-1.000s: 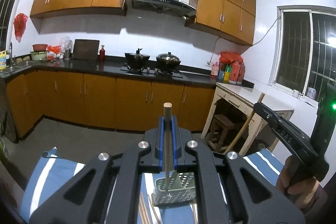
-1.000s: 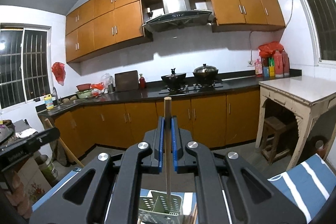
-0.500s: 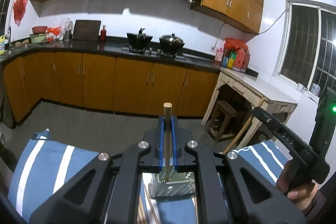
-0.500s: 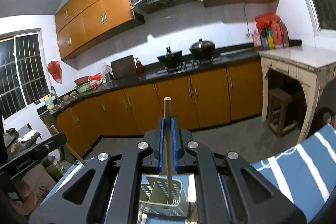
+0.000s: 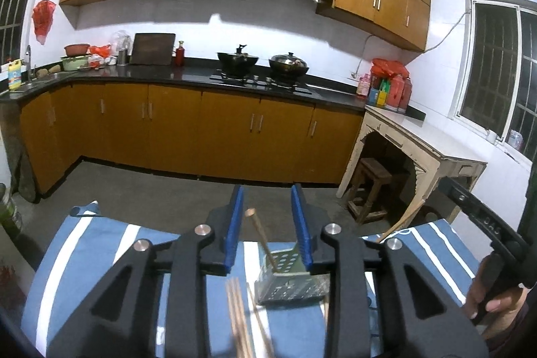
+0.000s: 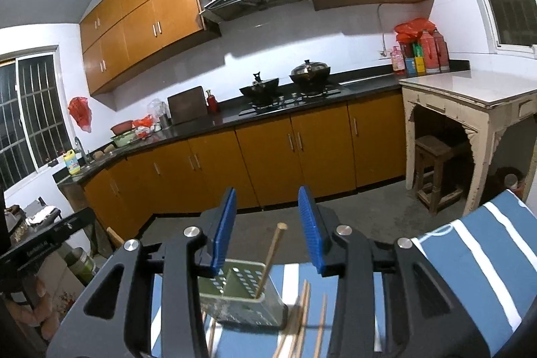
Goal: Organize utensils
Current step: 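Open both tools to release the chopsticks into the holder, then close the left tool on another chopstick while the right tool grasps one too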
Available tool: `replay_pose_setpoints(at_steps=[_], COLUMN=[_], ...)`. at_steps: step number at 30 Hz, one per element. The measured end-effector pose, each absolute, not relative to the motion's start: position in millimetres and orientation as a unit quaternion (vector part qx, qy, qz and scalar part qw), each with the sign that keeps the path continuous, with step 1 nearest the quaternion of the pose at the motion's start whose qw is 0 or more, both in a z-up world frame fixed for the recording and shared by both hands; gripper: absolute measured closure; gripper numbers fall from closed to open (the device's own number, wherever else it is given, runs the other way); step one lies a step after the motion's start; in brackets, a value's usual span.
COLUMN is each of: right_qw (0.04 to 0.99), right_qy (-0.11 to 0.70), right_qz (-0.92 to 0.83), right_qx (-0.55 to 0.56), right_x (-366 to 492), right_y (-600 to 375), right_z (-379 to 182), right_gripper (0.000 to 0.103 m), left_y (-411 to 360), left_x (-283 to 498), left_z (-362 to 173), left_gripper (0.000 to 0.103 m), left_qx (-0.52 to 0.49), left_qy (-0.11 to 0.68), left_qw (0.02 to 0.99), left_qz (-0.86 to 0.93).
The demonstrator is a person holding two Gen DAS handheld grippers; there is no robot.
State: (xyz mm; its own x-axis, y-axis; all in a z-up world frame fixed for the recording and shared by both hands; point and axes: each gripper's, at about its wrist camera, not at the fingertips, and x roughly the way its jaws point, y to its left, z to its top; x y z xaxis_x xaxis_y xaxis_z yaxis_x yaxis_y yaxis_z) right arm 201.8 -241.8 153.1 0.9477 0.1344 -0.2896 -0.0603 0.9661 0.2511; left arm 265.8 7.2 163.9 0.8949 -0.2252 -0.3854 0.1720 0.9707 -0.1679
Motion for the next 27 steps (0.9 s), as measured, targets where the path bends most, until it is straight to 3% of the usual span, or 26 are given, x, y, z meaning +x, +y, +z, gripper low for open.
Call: replay_pose_setpoints(at_steps=[8, 17, 23, 27], right_qw=[0.971, 0.93, 0.908, 0.903], right_qy=[0.211, 0.347, 0.402, 0.421], right_qz=[0.021, 0.013, 0.027, 0.021], right_qx=[0.112, 0.124, 0.113, 0.086], right_x=[170, 163, 161, 163], right_y=[-255, -248, -229, -221], right_z=[105, -10, -56, -69], right_gripper=[0.063, 0.063, 0.067, 0.075], left_y=[32, 38, 40, 36], left_x=[222, 197, 196, 197], left_z=[140, 44, -17, -34], left_gripper=[0.067, 0.066, 0.066, 0.066], left_qx=[-0.055, -0.019, -0.036, -0.043], left_qy=[0.21, 0.277, 0.345, 0.365], left_qw=[0.974, 0.96, 0.938, 0.929], left_qz=[-0.063, -0.032, -0.032, -0.037])
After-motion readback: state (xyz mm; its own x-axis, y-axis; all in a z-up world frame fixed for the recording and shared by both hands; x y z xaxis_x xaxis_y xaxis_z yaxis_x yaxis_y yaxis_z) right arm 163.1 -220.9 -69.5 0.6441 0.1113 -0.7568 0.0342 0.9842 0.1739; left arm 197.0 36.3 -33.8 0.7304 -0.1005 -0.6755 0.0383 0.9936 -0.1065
